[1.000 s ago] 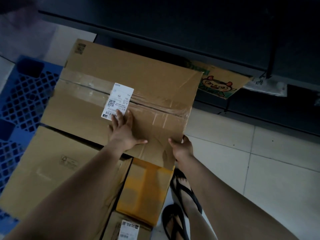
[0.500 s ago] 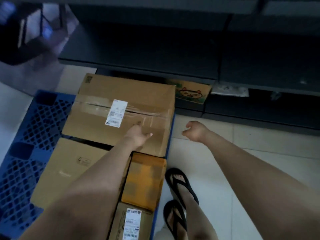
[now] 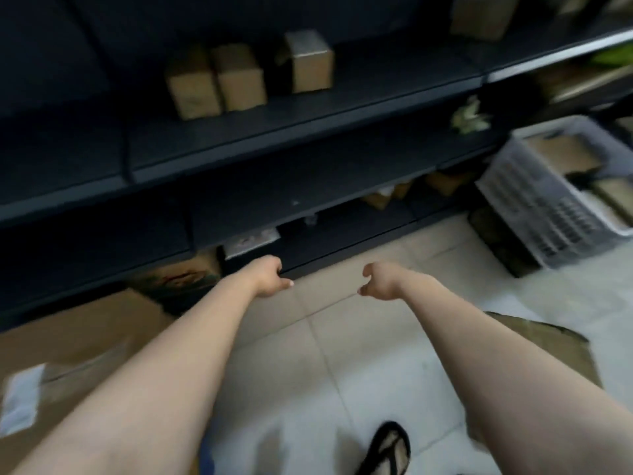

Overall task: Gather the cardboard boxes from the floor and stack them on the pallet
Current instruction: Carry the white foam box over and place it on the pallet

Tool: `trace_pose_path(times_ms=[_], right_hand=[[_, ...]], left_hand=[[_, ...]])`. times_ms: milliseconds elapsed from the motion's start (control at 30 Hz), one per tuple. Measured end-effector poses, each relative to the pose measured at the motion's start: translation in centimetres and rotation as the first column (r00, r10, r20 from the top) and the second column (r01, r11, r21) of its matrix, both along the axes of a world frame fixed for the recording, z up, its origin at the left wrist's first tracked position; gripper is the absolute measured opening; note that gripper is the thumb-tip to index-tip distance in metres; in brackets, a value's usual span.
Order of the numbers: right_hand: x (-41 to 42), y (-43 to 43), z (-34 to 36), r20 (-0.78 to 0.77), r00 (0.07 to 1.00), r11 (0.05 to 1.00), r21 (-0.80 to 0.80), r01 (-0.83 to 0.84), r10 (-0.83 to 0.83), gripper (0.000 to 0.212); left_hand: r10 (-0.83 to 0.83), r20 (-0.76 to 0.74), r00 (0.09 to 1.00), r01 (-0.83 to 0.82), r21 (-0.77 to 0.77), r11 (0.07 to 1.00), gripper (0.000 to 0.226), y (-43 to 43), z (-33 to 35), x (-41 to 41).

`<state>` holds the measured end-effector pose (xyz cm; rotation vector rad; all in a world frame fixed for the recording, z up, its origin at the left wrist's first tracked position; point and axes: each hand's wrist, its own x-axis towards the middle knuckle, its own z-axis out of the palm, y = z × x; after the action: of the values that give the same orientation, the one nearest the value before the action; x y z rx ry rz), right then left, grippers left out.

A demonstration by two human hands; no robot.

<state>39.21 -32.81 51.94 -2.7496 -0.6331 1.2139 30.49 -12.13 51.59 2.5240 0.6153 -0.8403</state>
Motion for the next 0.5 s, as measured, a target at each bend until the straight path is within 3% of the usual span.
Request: trace_pose_path(times_ms=[233, 400, 500], right_hand=[[7.4, -26.4, 5.0, 0.118, 0.93, 0.934, -0.047, 0.355, -0.348, 0.048], [5.2, -41.4, 5.2, 0.076, 0.784, 0.779, -0.091, 0.621, -0.616, 0.044], [2.9, -47.8, 5.2, 0.067, 0.642, 0.64, -0.051, 0.767, -0.764, 0.041]], left_hand=[[-0.402, 0.089, 0.911, 0.404, -0.012, 0.915, 0.06, -23.3, 4.1, 15.9], [-0.628, 0.075, 0.775, 0.631, -0.032, 0.775, 0.057, -37.8, 4.5, 20.5], [-0.75, 0.033, 0.66, 0.751, -0.015, 0.66, 0.052, -45.1, 3.6, 22.2]])
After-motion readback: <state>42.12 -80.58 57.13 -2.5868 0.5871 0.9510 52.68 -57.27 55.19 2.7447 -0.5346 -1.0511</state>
